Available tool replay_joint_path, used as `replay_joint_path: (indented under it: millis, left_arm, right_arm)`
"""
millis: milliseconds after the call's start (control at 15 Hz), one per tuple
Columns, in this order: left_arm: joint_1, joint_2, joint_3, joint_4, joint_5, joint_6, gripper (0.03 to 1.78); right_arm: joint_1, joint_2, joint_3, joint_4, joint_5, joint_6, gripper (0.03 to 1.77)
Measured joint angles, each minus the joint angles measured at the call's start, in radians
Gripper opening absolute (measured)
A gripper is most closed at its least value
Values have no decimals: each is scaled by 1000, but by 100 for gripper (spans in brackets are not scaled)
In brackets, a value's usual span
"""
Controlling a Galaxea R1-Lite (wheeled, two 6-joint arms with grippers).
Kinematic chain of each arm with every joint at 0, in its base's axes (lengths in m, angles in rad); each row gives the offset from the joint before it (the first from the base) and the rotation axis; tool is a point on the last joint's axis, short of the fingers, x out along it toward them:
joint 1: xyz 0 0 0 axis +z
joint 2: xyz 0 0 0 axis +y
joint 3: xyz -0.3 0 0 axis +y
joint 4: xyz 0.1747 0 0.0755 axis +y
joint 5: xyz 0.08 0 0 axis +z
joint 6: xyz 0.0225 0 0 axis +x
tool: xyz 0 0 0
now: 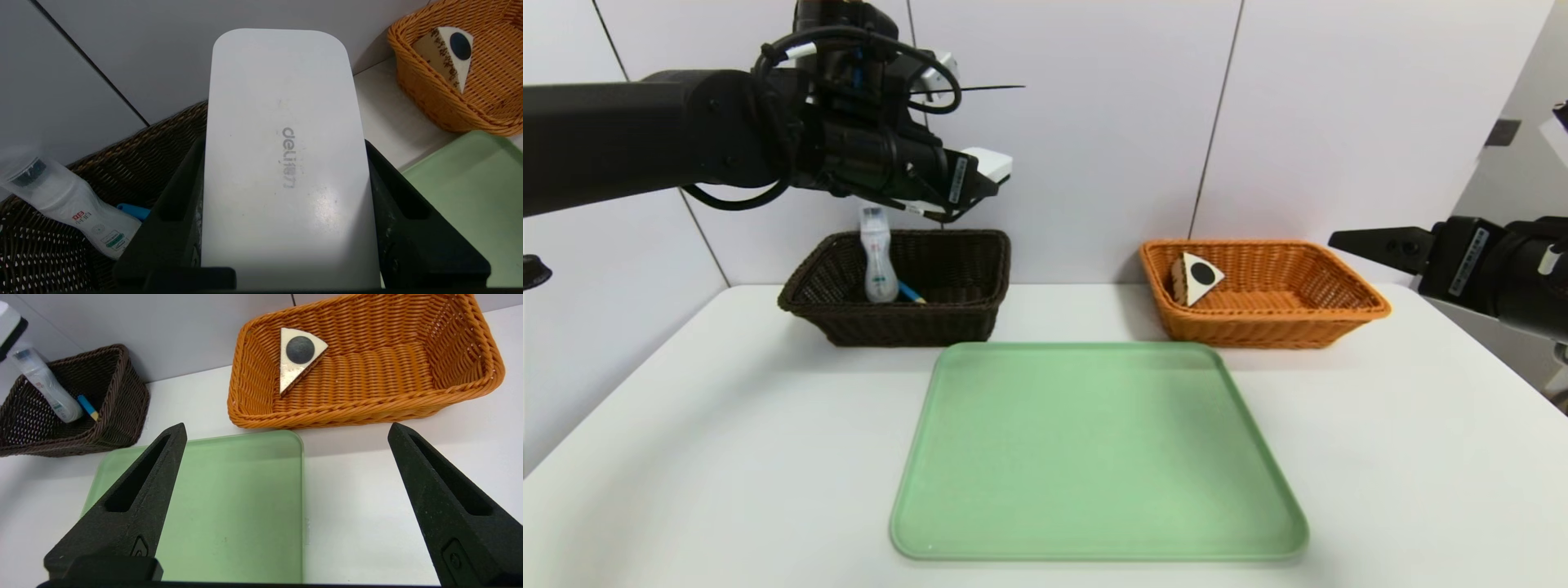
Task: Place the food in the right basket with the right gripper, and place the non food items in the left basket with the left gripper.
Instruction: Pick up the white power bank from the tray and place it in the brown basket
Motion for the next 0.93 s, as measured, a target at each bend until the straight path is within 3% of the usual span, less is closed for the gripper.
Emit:
replay_joint_path:
  millis: [467,933]
  left_arm:
    - [102,22,56,-1,-4,-4,108]
    - [128,50,99,0,-3,-3,108]
  right_arm:
    - [-6,2,-1,29,-11,-1,170]
    - [-15,11,-3,28,-12,-1,170]
